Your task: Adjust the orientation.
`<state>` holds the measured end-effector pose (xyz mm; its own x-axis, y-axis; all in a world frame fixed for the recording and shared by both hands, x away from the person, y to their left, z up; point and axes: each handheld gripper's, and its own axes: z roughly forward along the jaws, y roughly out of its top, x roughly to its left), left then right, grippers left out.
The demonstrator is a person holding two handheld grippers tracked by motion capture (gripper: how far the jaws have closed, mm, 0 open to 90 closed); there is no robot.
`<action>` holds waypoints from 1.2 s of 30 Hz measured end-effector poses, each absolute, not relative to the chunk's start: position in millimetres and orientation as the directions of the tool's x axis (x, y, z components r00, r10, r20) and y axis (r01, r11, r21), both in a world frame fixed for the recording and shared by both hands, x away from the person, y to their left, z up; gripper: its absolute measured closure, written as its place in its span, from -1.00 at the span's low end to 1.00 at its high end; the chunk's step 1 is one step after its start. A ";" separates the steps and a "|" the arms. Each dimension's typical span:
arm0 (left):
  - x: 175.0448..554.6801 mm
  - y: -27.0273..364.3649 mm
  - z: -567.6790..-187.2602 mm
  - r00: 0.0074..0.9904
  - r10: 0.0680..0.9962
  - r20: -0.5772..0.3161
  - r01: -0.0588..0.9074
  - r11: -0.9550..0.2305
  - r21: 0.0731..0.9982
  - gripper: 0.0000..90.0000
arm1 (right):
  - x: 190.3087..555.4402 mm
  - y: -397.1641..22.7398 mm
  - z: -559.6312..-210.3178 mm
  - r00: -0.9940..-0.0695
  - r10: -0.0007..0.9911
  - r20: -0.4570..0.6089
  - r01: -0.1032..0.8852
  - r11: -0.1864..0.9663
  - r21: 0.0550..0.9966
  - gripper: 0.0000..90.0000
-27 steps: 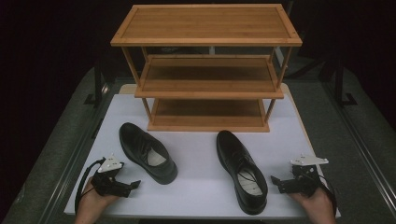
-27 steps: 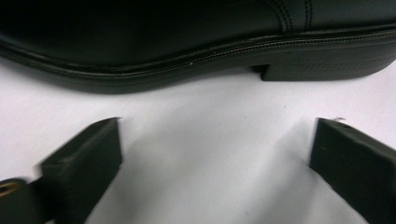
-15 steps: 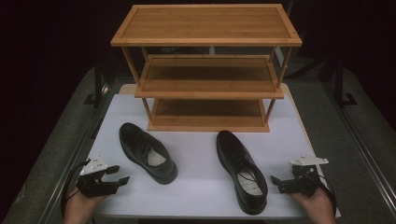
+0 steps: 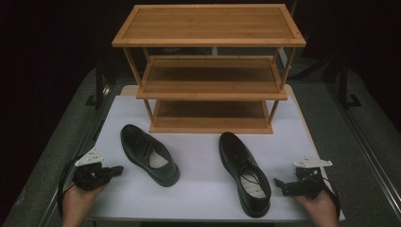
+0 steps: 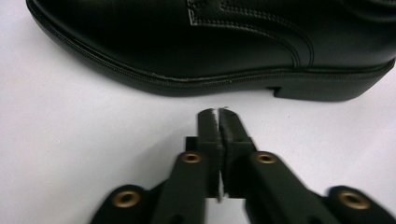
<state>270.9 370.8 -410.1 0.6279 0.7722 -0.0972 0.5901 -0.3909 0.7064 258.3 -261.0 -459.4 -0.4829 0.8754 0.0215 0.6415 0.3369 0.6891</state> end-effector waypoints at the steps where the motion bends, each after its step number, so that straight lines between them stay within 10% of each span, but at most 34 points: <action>1: 275.8 370.4 -407.9 0.622 0.776 -0.105 0.602 -0.389 0.698 1.00 | 258.1 -260.9 -459.5 -0.482 0.876 0.021 0.641 0.336 0.690 -1.00; 36: 392.6 365.7 -381.7 0.552 0.834 -0.029 0.633 -0.396 0.665 1.00 | 258.4 -261.2 -459.6 -0.484 0.875 0.021 0.640 0.337 0.691 -1.00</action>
